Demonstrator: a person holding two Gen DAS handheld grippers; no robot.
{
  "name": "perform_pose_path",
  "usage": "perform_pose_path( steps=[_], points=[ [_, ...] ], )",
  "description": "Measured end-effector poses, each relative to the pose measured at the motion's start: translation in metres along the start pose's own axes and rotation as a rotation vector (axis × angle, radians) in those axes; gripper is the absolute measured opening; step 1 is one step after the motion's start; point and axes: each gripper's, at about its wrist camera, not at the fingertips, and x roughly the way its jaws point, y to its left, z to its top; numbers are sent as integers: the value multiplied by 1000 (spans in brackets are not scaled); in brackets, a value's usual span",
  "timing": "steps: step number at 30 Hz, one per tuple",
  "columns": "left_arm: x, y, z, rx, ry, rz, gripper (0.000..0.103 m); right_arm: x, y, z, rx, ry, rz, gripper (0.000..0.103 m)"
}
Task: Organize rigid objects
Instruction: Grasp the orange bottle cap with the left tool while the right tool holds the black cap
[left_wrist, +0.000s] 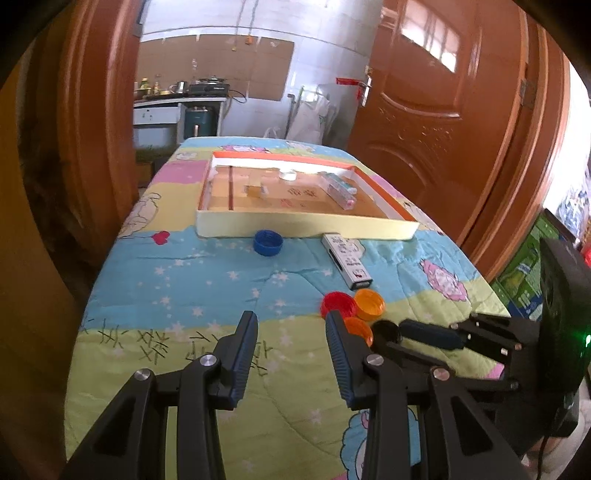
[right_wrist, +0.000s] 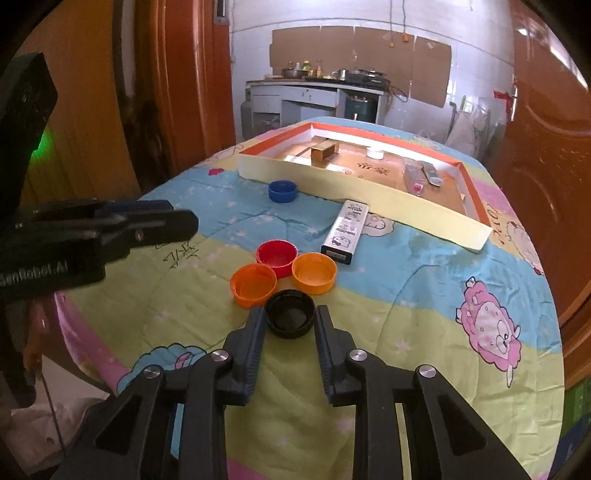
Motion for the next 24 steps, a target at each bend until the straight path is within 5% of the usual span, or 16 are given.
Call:
perform_pose_path(
  steps=[13,24],
  points=[
    [28,-44,-14,85,82,-77,38,-20,-27,-13,110,-31,-35,27],
    [47,-51,-13,99,120,-46,38,-34,-50,-28,184,-57,-48,27]
  ],
)
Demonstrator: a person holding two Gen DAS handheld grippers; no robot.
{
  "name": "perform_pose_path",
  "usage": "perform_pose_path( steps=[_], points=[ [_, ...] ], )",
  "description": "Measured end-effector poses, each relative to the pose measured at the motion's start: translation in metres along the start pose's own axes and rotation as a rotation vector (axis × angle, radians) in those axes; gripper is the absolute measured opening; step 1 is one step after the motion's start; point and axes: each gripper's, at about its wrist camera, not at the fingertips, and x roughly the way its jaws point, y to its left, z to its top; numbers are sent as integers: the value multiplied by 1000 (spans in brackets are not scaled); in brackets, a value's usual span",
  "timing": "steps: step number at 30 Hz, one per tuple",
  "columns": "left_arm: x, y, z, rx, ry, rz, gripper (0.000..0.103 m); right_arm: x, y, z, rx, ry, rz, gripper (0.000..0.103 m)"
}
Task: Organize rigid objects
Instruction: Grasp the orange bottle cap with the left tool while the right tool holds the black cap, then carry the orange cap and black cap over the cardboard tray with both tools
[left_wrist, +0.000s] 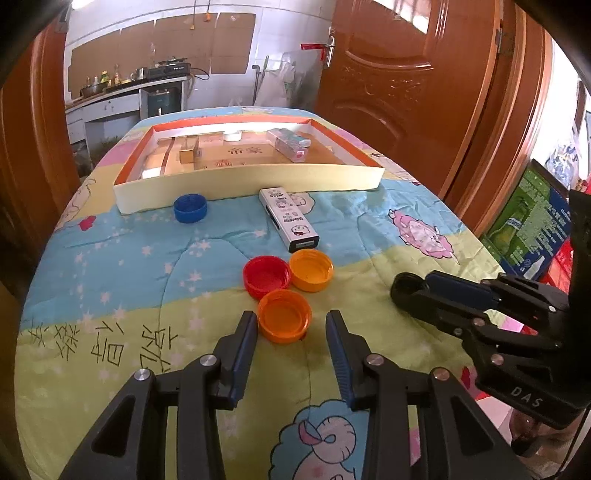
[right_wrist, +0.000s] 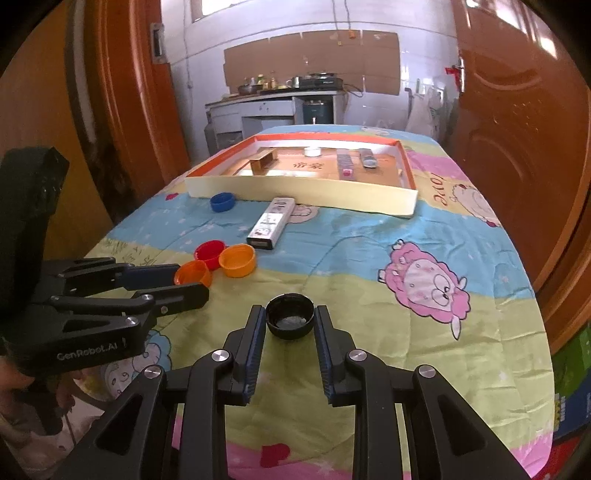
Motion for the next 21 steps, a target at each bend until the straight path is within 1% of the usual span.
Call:
perform_pose_path(
  steps=[8,13,16,17,18,19,21],
  points=[
    [7,-4,4,27,-5,43,39,0,-12,-5,44,-6,14,27],
    [8,-13,-2,75,-29,96,39,0,-19,-8,69,-14,27,27],
    [9,-16,-2,81,-33,115,39,0,-22,-10,82,-16,39,27],
    [8,-16,-2,78,-35,115,38,0,-23,-10,87,-17,44,27],
    [8,-15,-2,76,-38,117,32,0,-24,-10,89,-18,45,27],
    [7,-15,-2,73,-43,127,30,0,-24,-10,90,-19,45,27],
    [7,-15,-2,73,-44,127,30,0,-25,-10,92,-21,45,27]
  ],
)
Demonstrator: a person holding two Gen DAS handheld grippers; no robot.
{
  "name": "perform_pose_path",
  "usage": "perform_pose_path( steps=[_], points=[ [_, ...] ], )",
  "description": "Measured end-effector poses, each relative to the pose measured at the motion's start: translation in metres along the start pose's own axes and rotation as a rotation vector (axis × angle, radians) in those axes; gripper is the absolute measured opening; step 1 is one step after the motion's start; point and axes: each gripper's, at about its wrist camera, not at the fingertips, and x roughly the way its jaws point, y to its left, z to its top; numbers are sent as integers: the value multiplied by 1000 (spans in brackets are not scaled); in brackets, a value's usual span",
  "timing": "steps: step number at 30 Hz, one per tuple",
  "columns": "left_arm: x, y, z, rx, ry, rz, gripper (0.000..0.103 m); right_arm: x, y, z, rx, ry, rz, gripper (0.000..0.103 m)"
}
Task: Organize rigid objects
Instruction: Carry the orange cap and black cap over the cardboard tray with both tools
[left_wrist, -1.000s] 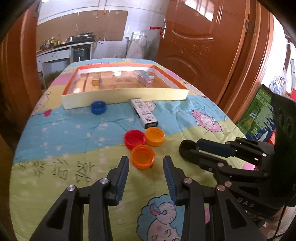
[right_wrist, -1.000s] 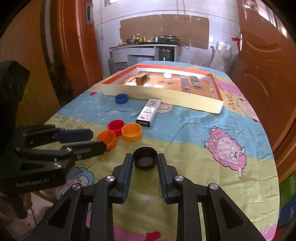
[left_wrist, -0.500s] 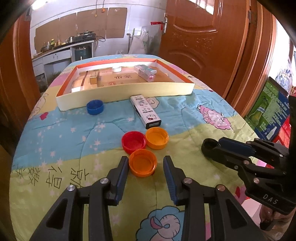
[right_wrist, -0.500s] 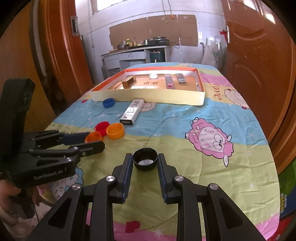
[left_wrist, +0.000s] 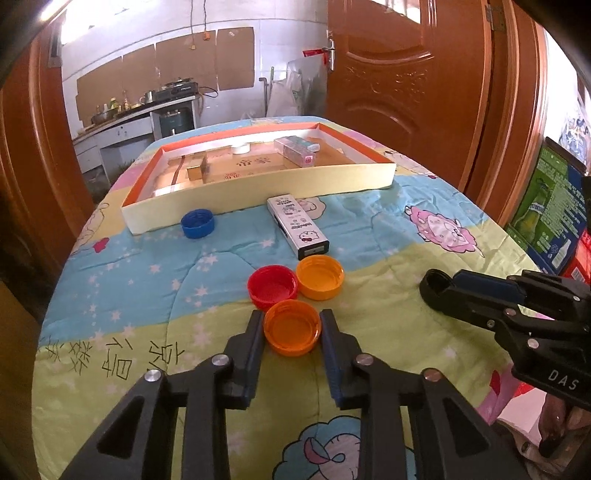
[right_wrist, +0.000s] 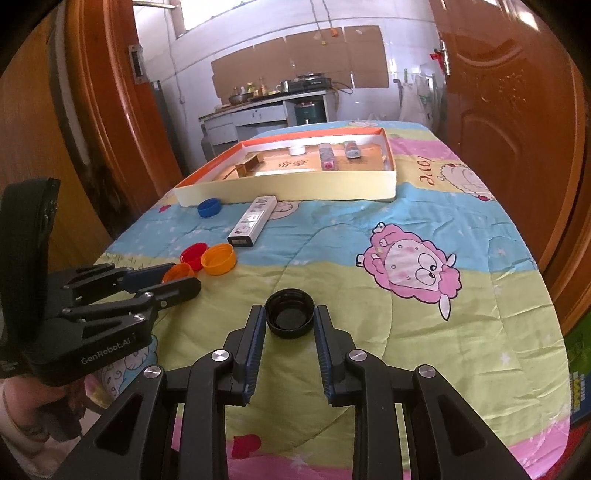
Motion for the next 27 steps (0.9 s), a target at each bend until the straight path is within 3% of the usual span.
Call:
perform_pose_path(
  steps=[13,27],
  points=[
    [-25,5,6,-23,-68,0,30,-6,0,7,17,-17,-2,27],
    [-46,18,25,-68,-142,-5,30,-10,21,33,-48,-49,-24,27]
  ],
)
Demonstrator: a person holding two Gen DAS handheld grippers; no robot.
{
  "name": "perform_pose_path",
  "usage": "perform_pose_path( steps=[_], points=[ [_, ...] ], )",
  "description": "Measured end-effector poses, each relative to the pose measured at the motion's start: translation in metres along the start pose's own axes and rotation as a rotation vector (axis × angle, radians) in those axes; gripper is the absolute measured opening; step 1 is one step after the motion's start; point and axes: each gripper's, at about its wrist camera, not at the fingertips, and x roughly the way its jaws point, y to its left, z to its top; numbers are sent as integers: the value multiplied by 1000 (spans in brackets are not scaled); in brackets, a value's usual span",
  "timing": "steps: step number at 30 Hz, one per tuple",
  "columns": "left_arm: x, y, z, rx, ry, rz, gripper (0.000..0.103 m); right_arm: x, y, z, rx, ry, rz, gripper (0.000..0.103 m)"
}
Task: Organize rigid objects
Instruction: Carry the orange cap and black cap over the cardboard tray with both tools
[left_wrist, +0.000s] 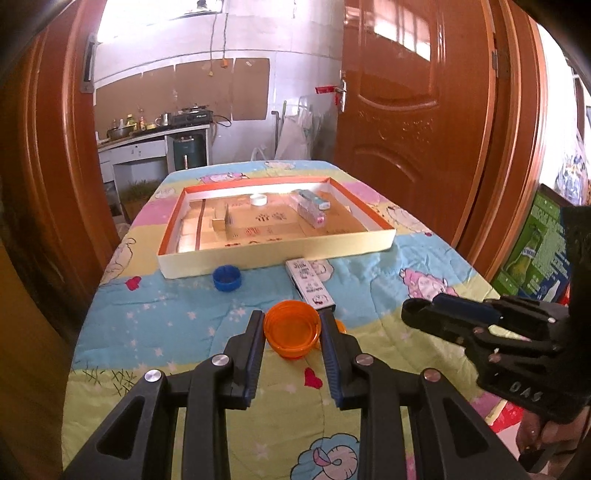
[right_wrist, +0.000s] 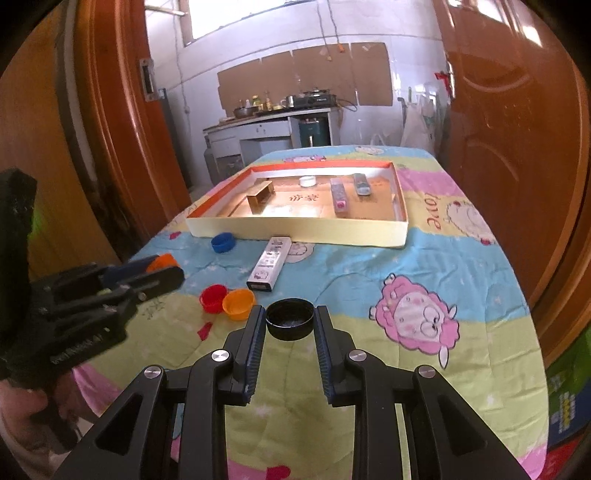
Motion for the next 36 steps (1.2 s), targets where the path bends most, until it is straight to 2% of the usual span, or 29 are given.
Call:
perform_pose_path(
  steps=[7,10,13,16,24,27,36],
  points=[
    [5,13,-4,-31,14,-8,30,25,-3,-18,-19,89,-22,27],
    [9,17,-7,-44,23,-12,30,28,-2,-21,-31,86,-25,29],
    [12,21,-9,-56,28,-17,30,34,-2,-22,-28,114,-23,42],
    [13,25,-11,-66,30,-19,30,36,0,-19,-37,110,-7,48],
    [13,32,-13,-83,32,-17,30,44,7,-15,-70,119,-23,46],
    [14,32,-14,-85,35,-22,30,44,7,-15,-73,119,-43,31],
    [15,25,-3,-59,34,-24,30,33,7,-4,-54,89,-17,30]
  ],
)
